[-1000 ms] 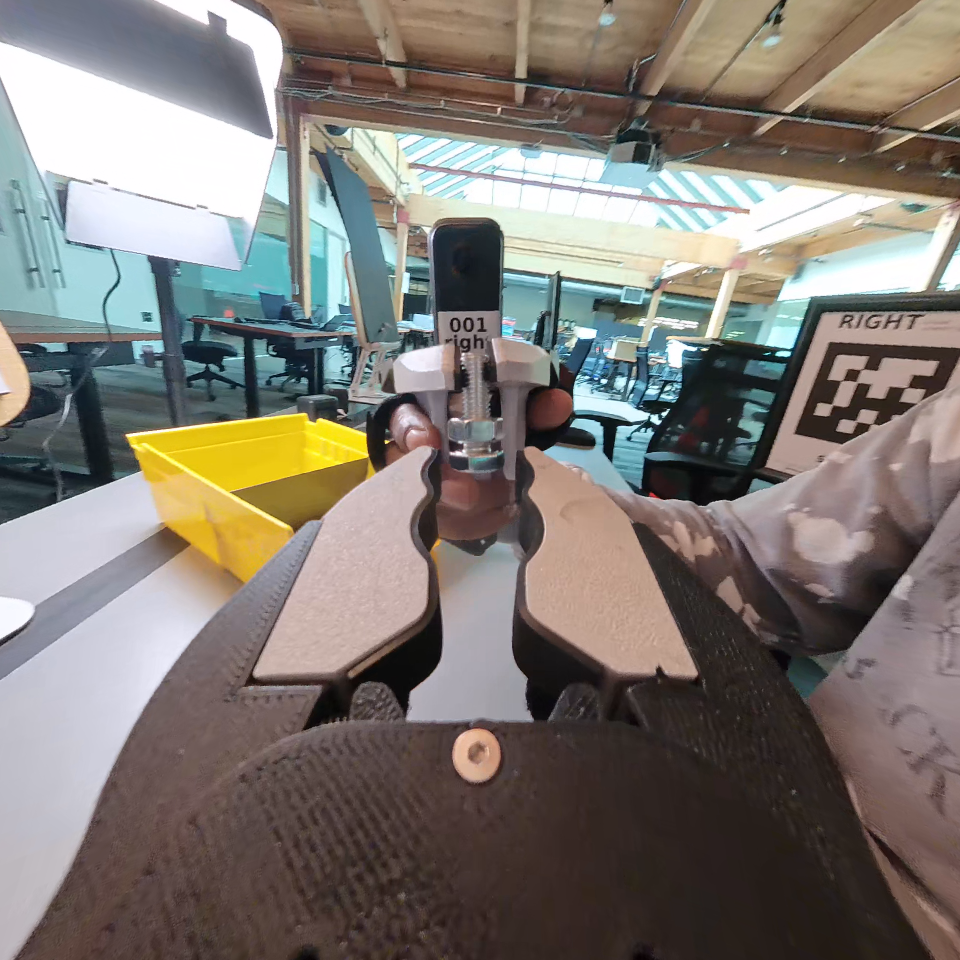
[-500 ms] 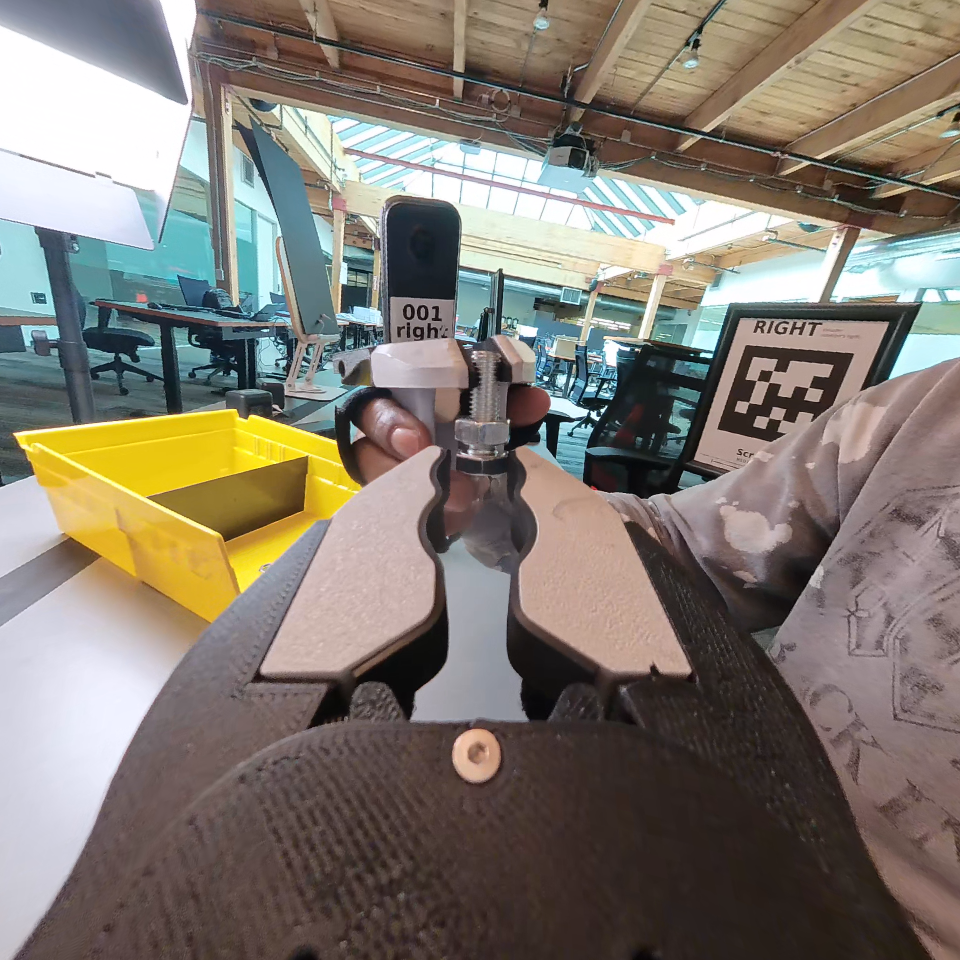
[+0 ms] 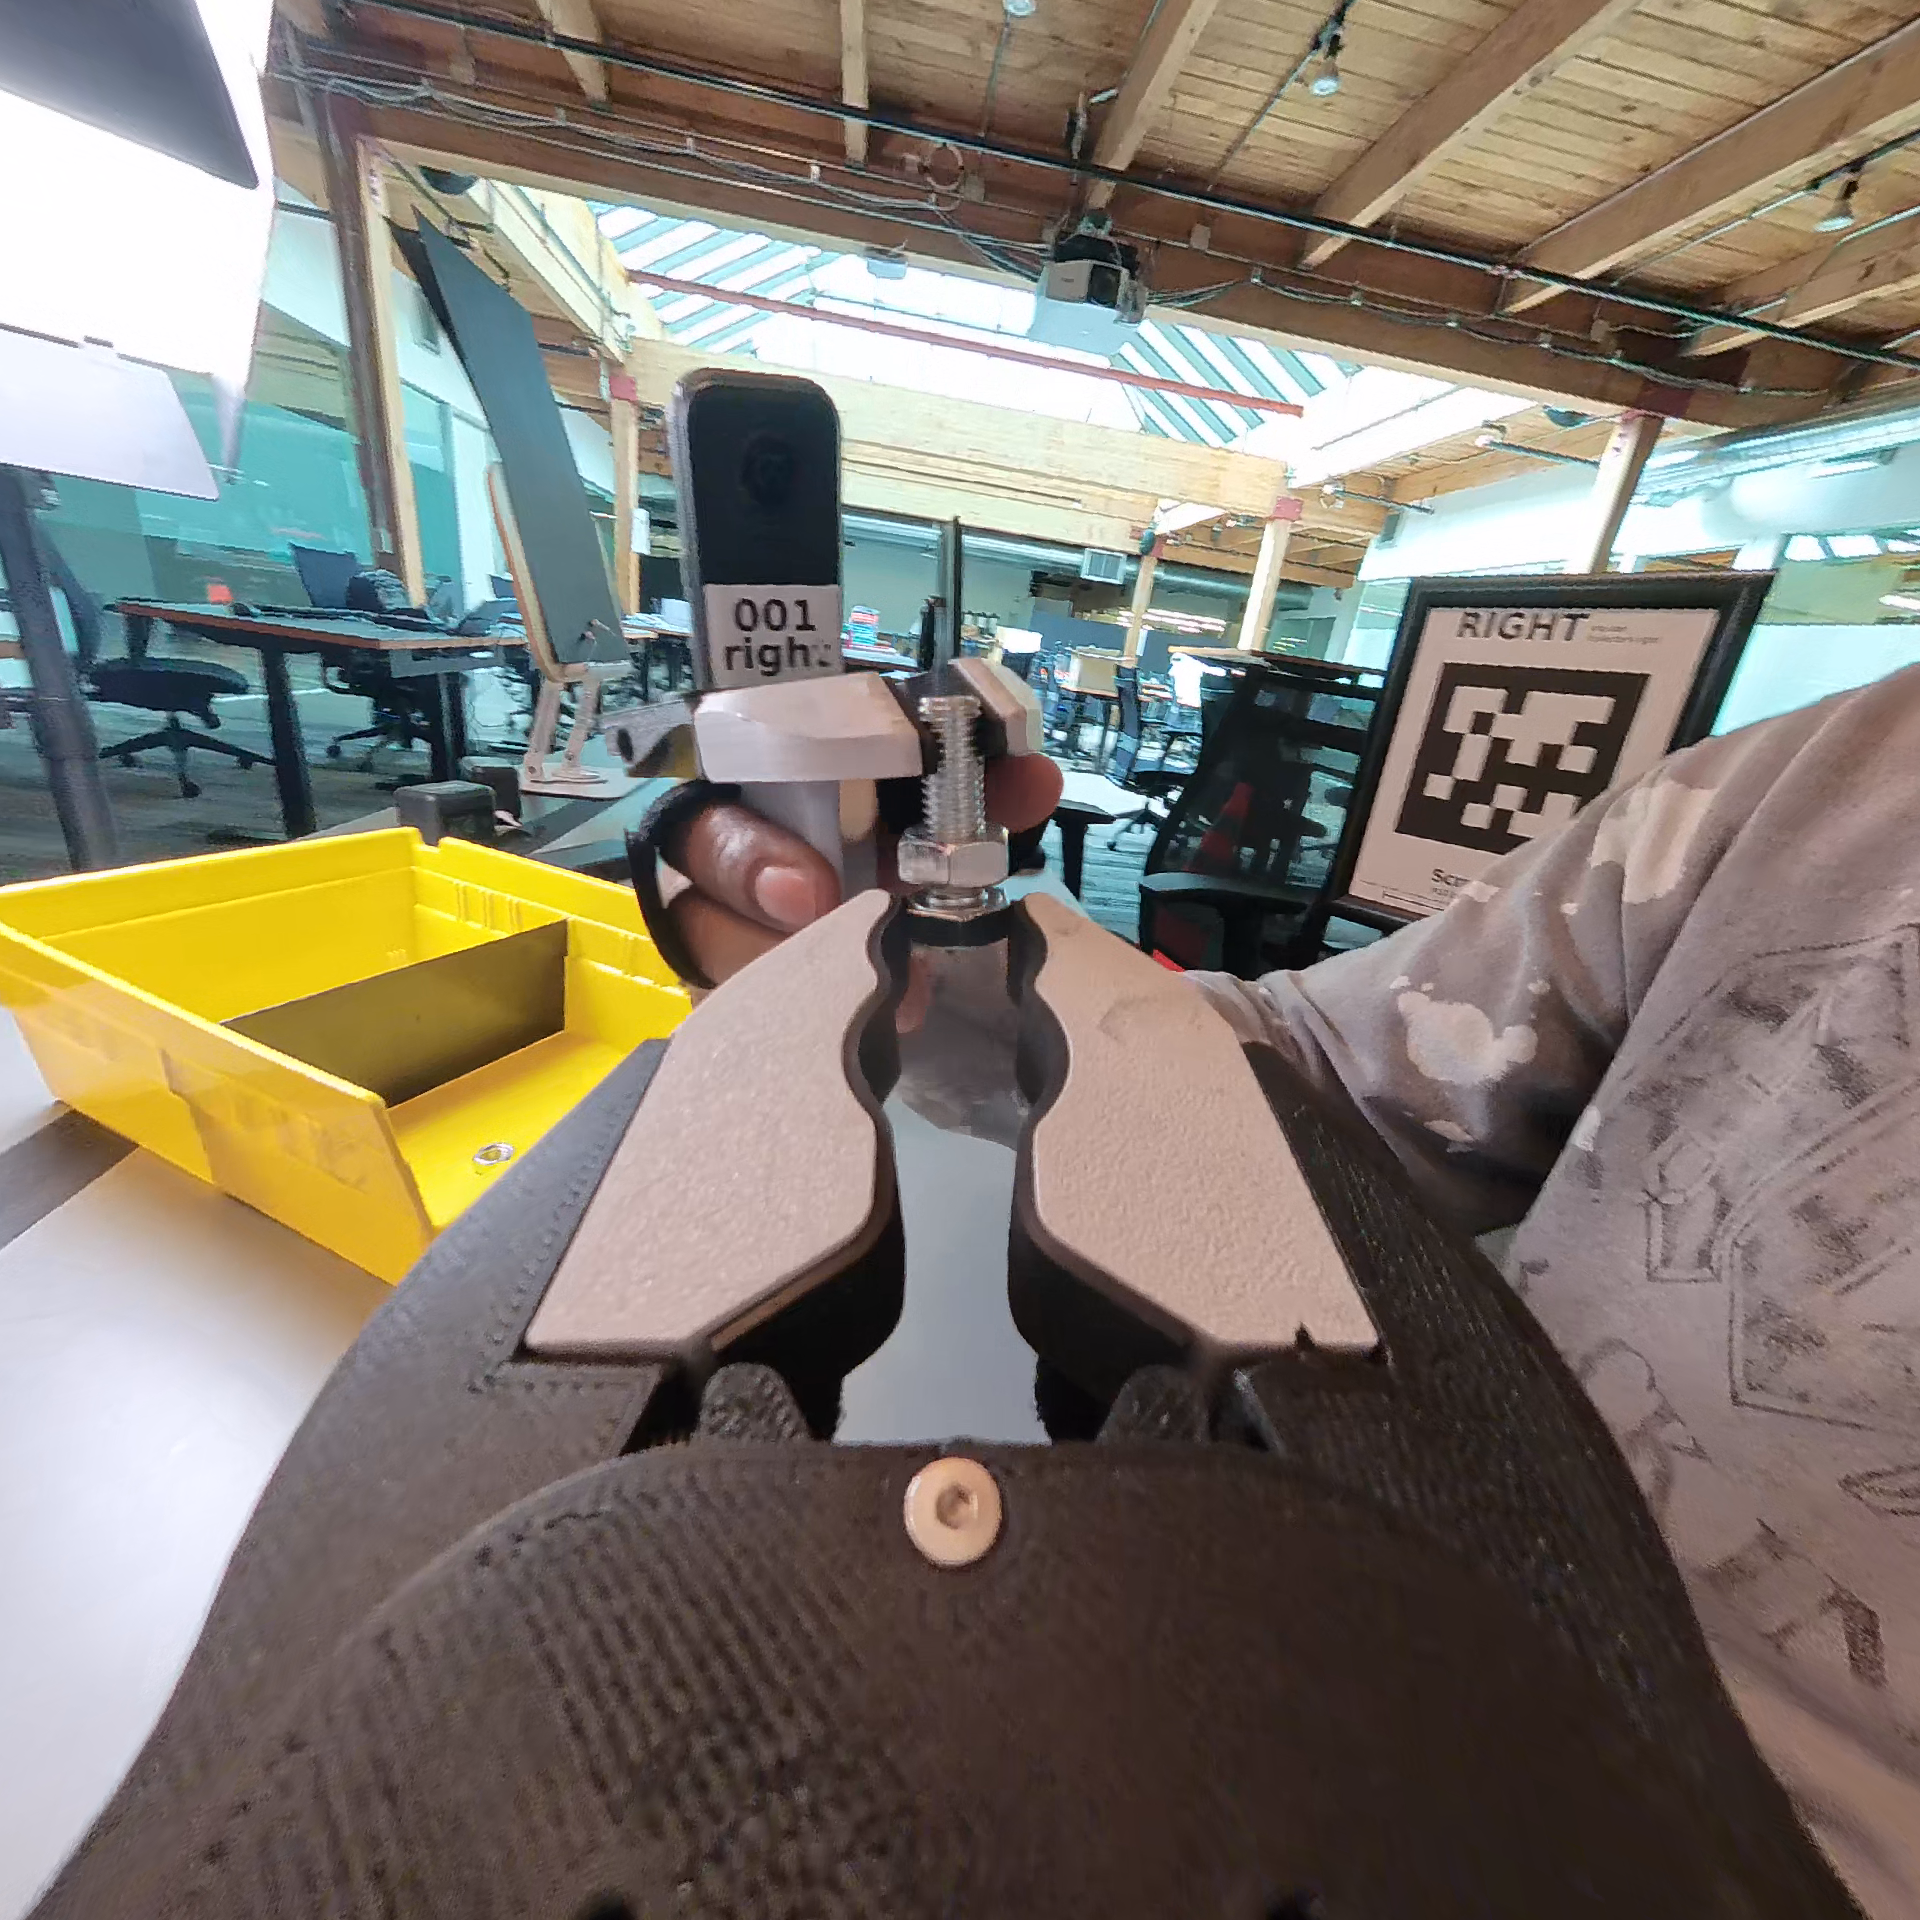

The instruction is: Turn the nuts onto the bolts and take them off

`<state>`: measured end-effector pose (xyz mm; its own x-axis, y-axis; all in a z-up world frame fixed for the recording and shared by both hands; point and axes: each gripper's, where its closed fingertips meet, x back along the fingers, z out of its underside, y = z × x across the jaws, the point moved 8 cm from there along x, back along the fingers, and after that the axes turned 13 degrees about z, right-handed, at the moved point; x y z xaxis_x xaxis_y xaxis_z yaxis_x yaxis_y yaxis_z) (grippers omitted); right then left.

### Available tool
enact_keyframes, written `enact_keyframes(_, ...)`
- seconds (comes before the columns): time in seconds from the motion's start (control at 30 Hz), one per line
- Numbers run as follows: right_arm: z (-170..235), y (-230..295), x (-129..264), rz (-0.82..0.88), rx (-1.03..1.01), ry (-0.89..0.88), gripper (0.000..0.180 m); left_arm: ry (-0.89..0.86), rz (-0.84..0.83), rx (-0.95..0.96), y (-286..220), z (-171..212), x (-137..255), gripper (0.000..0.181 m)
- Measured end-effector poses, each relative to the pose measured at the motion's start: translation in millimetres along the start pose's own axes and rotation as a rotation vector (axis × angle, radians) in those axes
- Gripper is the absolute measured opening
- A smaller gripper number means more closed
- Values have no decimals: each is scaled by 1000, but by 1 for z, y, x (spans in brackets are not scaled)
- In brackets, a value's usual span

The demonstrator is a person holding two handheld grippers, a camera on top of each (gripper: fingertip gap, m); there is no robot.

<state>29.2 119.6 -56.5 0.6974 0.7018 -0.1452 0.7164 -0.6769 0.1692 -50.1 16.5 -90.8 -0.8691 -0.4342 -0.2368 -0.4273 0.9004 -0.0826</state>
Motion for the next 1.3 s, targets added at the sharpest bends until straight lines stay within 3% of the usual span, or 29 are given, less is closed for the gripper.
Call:
enact_keyframes(0.17,-8,-13,-1,295,87,-85,16,-60,-290,-77,13,-7,16,18)
enact_keyframes(0.33,0,-18,-20,494,146,-17,33,-34,-538,-197,20,-9,33,18)
enact_keyframes(0.47,9,-25,-26,565,173,15,34,-31,-546,-262,17,-9,31,19)
enact_keyframes(0.6,-3,-31,-4,602,135,-78,0,-97,-519,-266,14,-15,38,19)
enact_keyframes(0.7,-8,-30,0,602,126,-70,12,-91,-531,-277,15,-16,39,19)
enact_keyframes(0.83,2,-20,-25,555,146,4,37,-61,-538,-270,17,-9,34,18)
enact_keyframes(0.93,4,-24,-24,576,150,9,36,-58,-538,-286,15,-9,33,19)
enact_keyframes(1.0,0,-32,-11,636,107,-41,5,-73,-528,-295,15,-12,36,19)
enact_keyframes(1.03,-2,-34,-4,660,102,-79,5,-72,-537,-298,15,-13,38,19)
enact_keyframes(1.23,1,-23,-23,590,100,-25,36,-43,-554,-294,18,-9,36,19)
enact_keyframes(1.3,5,-22,-30,620,116,13,39,-35,-552,-303,17,-8,34,19)
